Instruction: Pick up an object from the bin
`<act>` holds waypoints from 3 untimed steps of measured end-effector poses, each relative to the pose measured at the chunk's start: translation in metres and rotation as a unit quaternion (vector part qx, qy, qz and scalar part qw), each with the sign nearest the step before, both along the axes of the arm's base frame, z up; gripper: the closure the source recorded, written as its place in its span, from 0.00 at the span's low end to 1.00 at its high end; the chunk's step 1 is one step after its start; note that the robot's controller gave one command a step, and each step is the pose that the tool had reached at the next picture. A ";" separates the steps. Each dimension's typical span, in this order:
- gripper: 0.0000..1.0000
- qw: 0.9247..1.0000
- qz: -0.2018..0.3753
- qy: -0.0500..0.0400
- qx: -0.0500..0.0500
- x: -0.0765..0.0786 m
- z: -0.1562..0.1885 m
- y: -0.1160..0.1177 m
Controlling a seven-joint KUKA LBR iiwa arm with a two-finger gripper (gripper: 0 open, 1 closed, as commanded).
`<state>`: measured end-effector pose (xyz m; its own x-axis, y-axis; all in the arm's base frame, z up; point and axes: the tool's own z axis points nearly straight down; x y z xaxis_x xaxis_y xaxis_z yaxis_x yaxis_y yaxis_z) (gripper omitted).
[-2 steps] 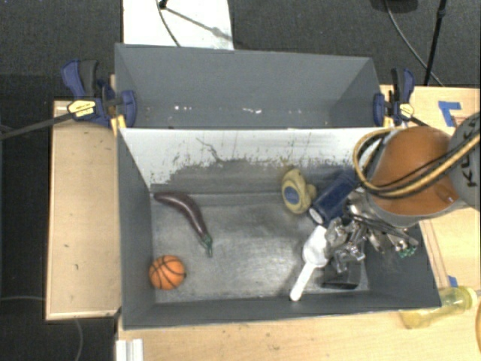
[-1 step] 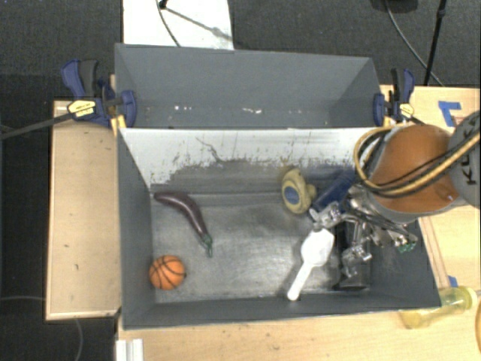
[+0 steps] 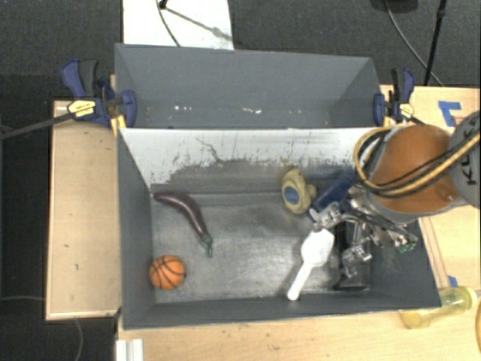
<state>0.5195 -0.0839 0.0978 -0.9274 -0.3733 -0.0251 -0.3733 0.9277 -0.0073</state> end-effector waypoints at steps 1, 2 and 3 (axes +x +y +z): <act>1.00 0.998 -0.055 0.012 0.008 0.014 -0.014 -0.002; 1.00 0.998 -0.055 0.012 0.008 0.014 -0.014 -0.002; 1.00 0.998 -0.057 0.012 0.002 0.007 0.005 -0.001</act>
Offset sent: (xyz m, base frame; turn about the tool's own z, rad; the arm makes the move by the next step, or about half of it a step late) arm 0.0000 0.0000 0.0000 0.0000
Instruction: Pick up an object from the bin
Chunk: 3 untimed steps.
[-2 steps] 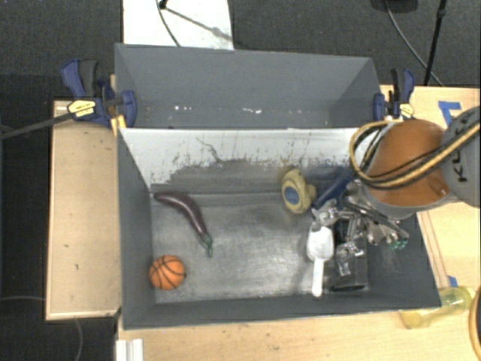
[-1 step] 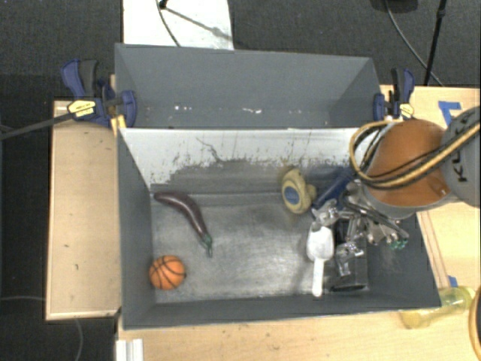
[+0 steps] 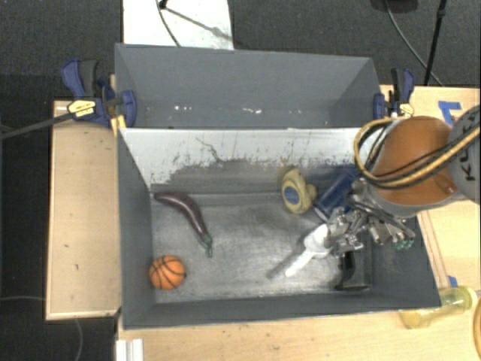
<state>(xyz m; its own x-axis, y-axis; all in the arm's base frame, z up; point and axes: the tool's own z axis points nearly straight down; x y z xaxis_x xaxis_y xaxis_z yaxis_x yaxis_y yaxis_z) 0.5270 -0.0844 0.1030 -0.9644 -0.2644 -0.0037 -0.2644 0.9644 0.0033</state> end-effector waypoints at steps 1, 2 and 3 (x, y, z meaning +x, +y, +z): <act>1.00 1.000 -0.003 -0.003 -0.002 0.003 0.019 0.000; 1.00 1.000 0.004 0.002 -0.001 -0.002 0.005 0.000; 1.00 1.000 0.031 0.000 -0.002 -0.021 0.003 0.003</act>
Offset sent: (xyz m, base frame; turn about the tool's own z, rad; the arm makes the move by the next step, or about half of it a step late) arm -0.0065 -0.0007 0.0295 -0.0438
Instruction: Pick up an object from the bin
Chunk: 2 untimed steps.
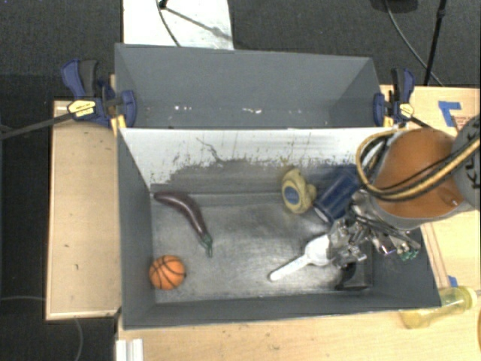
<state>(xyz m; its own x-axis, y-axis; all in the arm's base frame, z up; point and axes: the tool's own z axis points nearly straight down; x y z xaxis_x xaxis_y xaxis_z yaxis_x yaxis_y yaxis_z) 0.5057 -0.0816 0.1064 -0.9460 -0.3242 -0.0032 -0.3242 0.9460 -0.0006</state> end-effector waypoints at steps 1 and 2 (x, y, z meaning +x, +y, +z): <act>0.00 0.999 0.036 -0.005 0.000 -0.015 0.005 0.009; 0.00 0.999 0.036 -0.004 0.000 -0.015 0.005 0.009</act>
Offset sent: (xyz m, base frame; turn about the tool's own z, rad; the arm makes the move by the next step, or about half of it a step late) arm 0.0000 0.0000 0.0000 0.0000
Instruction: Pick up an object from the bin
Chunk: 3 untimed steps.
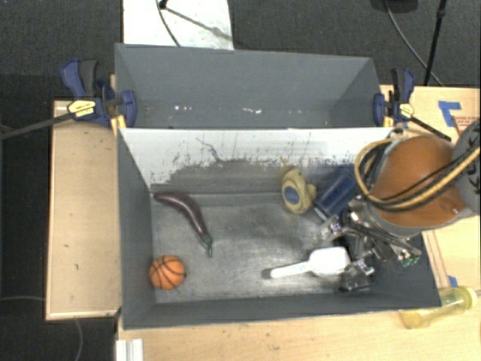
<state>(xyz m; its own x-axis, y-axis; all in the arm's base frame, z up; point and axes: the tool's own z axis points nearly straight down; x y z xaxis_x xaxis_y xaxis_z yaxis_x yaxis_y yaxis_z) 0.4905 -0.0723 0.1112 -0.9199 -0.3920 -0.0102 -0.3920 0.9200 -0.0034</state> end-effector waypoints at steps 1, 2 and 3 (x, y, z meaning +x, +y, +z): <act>0.00 0.999 -0.035 0.004 0.000 -0.001 -0.001 0.017; 1.00 0.985 0.171 0.010 0.004 0.053 -0.039 -0.023; 1.00 0.985 0.171 0.010 0.004 0.053 -0.039 -0.023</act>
Offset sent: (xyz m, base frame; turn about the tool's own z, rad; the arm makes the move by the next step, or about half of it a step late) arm 0.0537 -0.0280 -0.0412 -0.3468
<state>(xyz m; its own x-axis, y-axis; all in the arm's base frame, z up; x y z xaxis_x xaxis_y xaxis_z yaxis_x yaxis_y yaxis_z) 0.5437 -0.0950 0.0724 -0.7344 -0.6787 0.0019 -0.6786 0.7344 0.0132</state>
